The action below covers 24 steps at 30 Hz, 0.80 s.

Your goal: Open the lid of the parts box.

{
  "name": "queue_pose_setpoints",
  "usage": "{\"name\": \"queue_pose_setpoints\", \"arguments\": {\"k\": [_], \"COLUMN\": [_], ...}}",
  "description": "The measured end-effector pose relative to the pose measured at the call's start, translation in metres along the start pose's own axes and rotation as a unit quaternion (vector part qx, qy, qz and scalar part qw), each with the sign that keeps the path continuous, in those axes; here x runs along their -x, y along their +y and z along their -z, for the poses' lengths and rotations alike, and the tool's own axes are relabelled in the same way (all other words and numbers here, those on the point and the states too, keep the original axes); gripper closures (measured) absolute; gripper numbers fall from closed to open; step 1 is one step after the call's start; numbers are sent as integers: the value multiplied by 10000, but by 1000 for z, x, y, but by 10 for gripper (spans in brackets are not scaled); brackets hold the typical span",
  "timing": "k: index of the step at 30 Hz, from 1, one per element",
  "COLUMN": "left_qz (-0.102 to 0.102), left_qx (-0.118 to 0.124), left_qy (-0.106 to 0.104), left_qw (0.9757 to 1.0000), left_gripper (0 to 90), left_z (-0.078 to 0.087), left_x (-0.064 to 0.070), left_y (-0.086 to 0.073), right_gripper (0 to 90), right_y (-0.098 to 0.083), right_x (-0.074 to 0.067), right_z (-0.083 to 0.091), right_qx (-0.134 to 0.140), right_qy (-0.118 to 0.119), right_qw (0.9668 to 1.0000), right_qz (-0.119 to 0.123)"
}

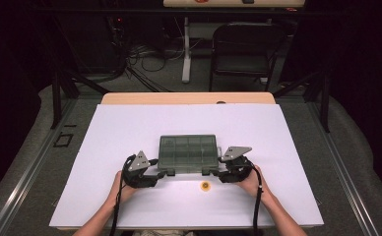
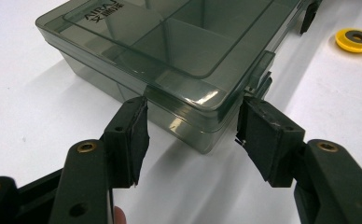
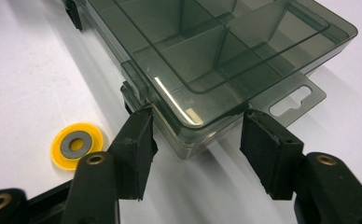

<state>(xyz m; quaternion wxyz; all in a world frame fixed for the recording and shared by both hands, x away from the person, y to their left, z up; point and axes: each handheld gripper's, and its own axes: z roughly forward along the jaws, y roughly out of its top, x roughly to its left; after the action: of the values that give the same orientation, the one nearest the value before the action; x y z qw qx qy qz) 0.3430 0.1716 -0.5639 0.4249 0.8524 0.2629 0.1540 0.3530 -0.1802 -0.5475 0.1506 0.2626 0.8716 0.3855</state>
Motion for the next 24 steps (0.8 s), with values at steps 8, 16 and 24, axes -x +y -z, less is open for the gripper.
{"name": "queue_pose_setpoints", "arguments": {"k": [8,16,24], "left_qz": [11,13,19], "left_qx": [40,29,47], "left_qy": [-6,-5,-13], "left_qw": [10000,10000,10000], "left_gripper": [435,432,432], "left_z": [1,1,1], "left_x": [0,1,0], "left_y": [0,0,0], "right_gripper": [431,437,452], "right_y": [0,-1,-1], "right_x": [0,1,1], "right_z": [0,0,1], "right_qx": [-9,31,79], "right_qy": [-10,45,45], "right_qw": [10000,10000,9999], "right_qz": [4,-60,-121]}}
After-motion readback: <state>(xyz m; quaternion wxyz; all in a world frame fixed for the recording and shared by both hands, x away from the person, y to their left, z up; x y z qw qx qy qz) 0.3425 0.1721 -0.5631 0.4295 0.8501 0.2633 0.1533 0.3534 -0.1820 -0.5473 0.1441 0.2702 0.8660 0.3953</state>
